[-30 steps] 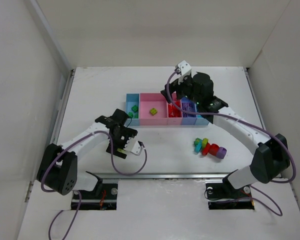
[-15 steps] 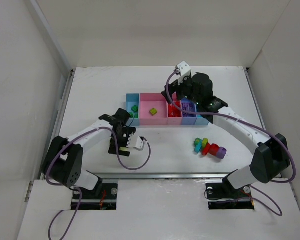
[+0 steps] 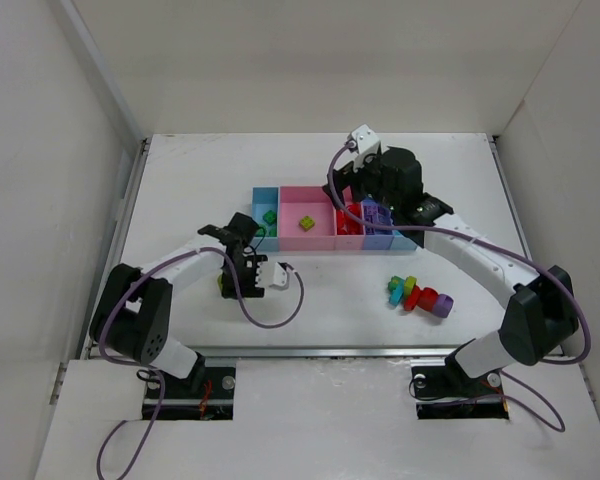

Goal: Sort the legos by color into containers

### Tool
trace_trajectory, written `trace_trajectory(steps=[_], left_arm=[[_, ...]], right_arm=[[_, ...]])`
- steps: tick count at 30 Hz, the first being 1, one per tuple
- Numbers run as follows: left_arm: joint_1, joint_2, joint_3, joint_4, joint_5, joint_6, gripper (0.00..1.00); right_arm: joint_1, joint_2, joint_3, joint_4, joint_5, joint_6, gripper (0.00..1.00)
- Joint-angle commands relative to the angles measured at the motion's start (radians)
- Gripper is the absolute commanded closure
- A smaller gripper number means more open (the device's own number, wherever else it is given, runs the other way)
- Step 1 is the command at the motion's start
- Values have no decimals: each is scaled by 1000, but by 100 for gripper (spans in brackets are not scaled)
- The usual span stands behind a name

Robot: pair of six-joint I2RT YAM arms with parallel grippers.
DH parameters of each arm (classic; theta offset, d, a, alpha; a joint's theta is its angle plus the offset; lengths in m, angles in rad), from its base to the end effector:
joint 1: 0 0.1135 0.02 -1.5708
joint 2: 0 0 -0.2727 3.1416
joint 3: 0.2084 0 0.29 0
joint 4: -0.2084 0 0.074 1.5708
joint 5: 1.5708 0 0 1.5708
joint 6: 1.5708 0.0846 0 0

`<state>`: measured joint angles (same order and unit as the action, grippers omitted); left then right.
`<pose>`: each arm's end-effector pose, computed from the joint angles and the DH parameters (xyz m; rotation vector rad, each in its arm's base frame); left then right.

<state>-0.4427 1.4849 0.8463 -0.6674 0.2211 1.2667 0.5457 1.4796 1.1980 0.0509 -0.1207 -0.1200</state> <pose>0.2642 -0.1458 0.1132 2.1459 1.8123 -0.1359 0.3693 0.2361 0.3277 -0.6758 1.6886 0.4114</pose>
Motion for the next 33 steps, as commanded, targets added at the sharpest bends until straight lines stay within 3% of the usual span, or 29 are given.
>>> trace_trajectory(steps=[1, 5, 10, 13, 14, 15, 16, 22, 24, 33], left_arm=[[2, -24, 68, -31, 31, -16, 100], [2, -60, 141, -9, 55, -26, 100], [2, -185, 215, 167, 171, -79, 100], [-20, -289, 191, 378, 210, -136, 100], [-36, -311, 156, 432, 219, -150, 100], [-36, -327, 143, 481, 219, -171, 100], [-36, -336, 143, 552, 237, -226, 100], [-36, -285, 211, 675, 248, -435, 100], [-45, -270, 224, 733, 213, -499, 100], [-64, -247, 234, 795, 152, -541, 100]], right_arm=[[10, -25, 45, 15, 114, -10, 0], [10, -65, 69, 15, 291, -20, 0], [10, -94, 123, 15, 394, -14, 0], [10, -120, 132, 15, 272, 45, 0], [-4, -120, 132, 15, 180, 45, 0], [-13, -120, 132, 15, -11, 45, 0], [-13, -101, 149, 15, -81, 62, 0], [-13, 25, 236, 15, -434, 272, 18], [0, 64, 270, 15, -448, 318, 18], [51, 123, 285, -9, -445, 318, 18]])
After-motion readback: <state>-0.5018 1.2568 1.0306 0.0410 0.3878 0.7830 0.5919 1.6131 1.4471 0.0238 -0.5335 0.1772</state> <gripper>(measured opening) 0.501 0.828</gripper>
